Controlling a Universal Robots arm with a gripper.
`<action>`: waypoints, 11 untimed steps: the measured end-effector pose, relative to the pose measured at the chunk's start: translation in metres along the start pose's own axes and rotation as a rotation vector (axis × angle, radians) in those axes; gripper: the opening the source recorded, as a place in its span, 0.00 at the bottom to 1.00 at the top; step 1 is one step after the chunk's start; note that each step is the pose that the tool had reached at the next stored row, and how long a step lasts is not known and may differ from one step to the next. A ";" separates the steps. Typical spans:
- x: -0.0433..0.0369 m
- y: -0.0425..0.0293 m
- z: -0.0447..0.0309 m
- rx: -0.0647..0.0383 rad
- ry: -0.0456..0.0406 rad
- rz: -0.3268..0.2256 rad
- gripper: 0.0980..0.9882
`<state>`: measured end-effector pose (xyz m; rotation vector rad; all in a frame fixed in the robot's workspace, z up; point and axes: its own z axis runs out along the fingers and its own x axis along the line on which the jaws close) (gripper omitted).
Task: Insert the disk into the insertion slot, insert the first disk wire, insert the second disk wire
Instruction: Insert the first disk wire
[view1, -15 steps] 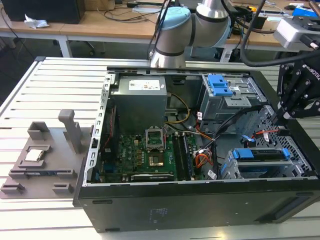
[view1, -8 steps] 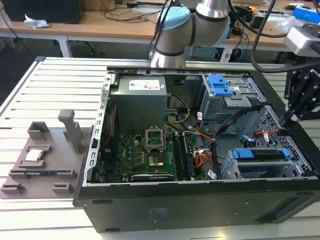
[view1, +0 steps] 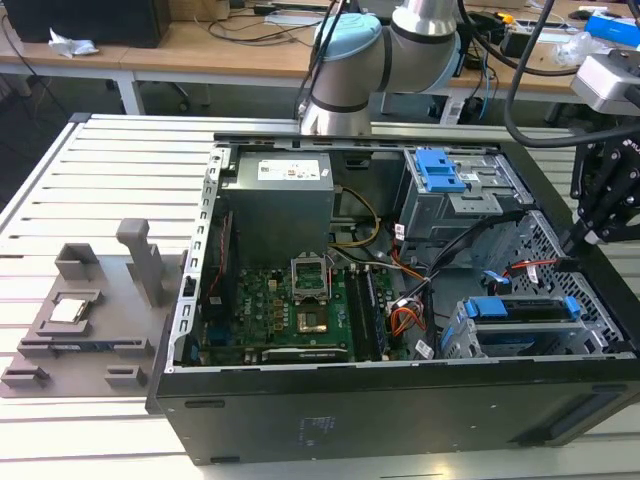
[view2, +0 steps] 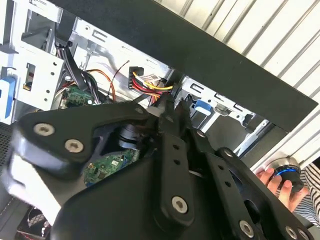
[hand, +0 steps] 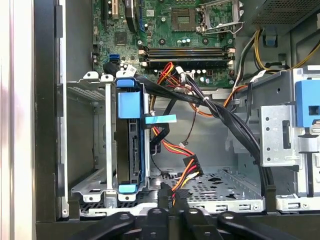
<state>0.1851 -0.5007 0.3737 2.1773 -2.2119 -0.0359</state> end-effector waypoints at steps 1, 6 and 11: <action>0.0000 0.0000 0.0000 0.000 0.0001 0.000 0.23; -0.0001 -0.0002 0.0060 0.000 0.0011 0.000 0.23; -0.0001 -0.0006 0.0167 0.000 0.0190 -0.005 0.23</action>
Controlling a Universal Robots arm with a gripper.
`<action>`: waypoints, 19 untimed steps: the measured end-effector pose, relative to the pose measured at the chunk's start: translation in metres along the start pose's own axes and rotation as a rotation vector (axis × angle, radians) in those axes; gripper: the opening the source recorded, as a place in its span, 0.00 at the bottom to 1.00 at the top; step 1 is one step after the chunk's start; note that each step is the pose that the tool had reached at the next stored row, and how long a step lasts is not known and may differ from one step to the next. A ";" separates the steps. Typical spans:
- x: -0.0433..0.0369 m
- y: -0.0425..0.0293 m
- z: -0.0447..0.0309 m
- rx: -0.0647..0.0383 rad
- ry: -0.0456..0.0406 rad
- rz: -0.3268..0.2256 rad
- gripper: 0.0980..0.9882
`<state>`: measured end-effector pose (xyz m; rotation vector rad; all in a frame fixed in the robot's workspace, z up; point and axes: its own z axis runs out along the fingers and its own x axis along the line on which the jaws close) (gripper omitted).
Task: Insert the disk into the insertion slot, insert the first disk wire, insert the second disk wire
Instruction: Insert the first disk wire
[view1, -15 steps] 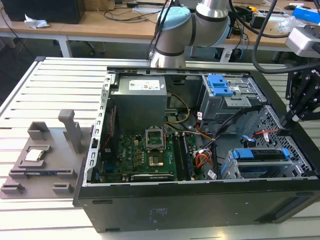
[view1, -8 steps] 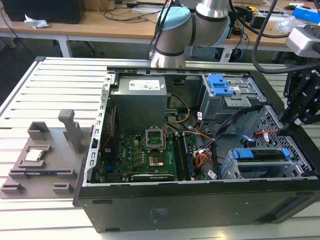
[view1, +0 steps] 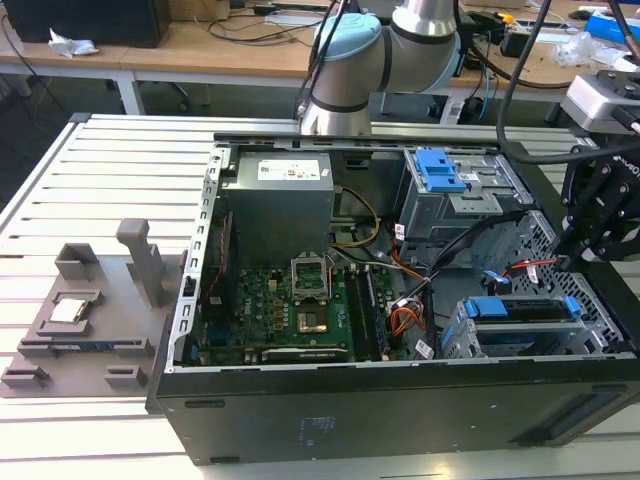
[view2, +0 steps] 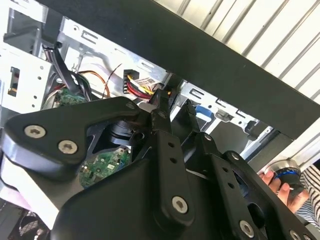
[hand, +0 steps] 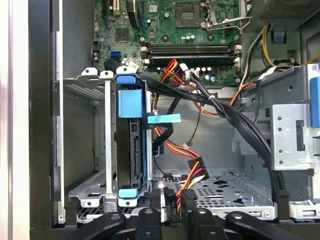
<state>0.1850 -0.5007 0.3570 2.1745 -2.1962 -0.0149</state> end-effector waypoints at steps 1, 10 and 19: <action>-0.0001 -0.0001 0.0014 0.000 0.0015 -0.002 0.23; -0.0001 -0.0001 0.0019 0.000 0.0028 -0.008 0.08; 0.0000 0.0000 -0.0004 0.000 0.0037 -0.010 0.08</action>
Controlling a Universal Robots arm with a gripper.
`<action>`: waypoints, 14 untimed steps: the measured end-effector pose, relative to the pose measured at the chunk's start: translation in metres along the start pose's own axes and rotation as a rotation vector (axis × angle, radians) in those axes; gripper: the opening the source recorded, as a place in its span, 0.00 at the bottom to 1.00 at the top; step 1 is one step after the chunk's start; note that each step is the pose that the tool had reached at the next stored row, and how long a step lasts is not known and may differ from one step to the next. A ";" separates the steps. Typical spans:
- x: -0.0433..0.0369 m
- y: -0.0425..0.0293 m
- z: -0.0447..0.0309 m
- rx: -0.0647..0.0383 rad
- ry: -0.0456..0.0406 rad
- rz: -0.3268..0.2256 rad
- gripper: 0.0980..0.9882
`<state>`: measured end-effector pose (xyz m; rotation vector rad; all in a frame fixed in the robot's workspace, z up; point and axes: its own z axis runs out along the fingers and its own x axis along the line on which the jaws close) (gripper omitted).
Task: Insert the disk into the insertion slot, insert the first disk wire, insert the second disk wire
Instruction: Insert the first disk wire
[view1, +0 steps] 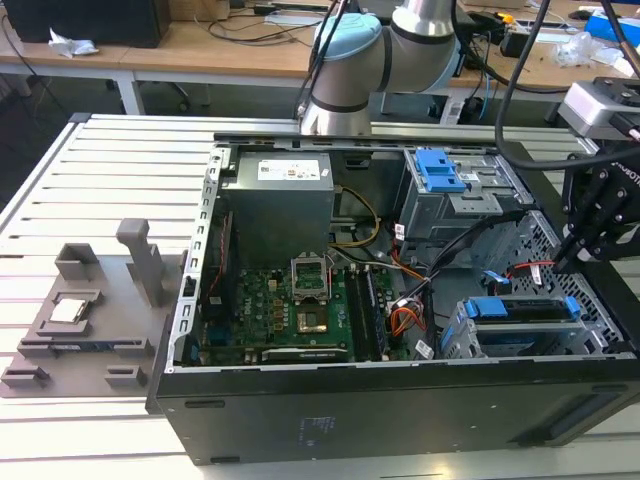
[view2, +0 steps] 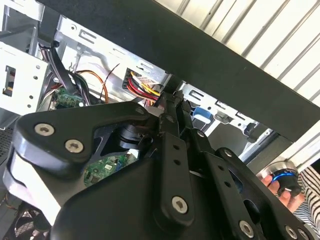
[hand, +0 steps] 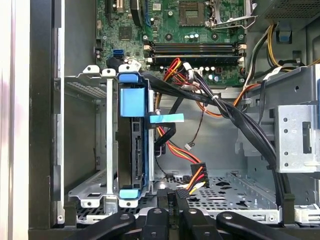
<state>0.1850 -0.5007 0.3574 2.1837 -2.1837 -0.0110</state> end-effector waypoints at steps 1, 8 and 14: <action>0.0000 0.0001 -0.0024 0.000 0.0007 0.000 0.08; 0.0003 0.0134 -0.0048 0.000 0.0004 0.000 0.08; 0.0002 0.0542 -0.0012 0.000 0.0004 0.000 0.08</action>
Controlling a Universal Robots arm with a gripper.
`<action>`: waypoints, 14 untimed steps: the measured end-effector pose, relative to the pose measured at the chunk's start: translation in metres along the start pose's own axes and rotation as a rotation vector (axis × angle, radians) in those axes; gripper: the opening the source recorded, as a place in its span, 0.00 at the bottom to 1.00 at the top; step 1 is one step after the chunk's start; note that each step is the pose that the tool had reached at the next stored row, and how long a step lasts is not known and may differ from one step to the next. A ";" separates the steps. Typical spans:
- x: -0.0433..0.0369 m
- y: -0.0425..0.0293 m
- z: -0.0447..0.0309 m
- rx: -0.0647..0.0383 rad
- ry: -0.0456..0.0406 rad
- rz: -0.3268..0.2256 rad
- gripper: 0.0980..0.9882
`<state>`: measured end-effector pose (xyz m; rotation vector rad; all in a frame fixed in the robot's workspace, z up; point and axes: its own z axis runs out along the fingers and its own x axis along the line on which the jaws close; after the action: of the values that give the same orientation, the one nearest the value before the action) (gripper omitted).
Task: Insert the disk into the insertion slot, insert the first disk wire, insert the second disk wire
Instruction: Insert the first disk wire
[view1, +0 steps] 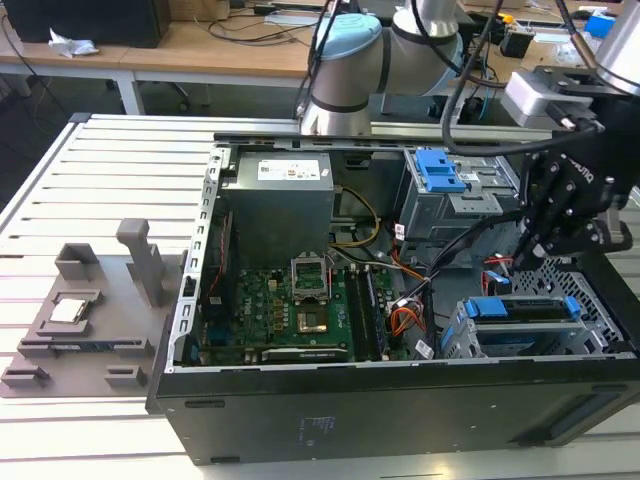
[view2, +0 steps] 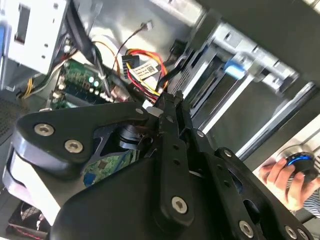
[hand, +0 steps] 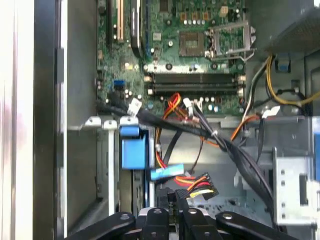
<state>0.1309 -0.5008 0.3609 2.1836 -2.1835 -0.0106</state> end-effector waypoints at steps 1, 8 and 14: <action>0.0000 0.0038 0.0004 0.000 0.0000 0.000 0.08; 0.0010 0.0041 0.0073 0.000 0.0001 0.000 0.08; 0.0025 -0.0124 0.0118 0.000 0.0000 0.000 0.08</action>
<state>0.1428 -0.5037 0.3487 2.1835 -2.1836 -0.0106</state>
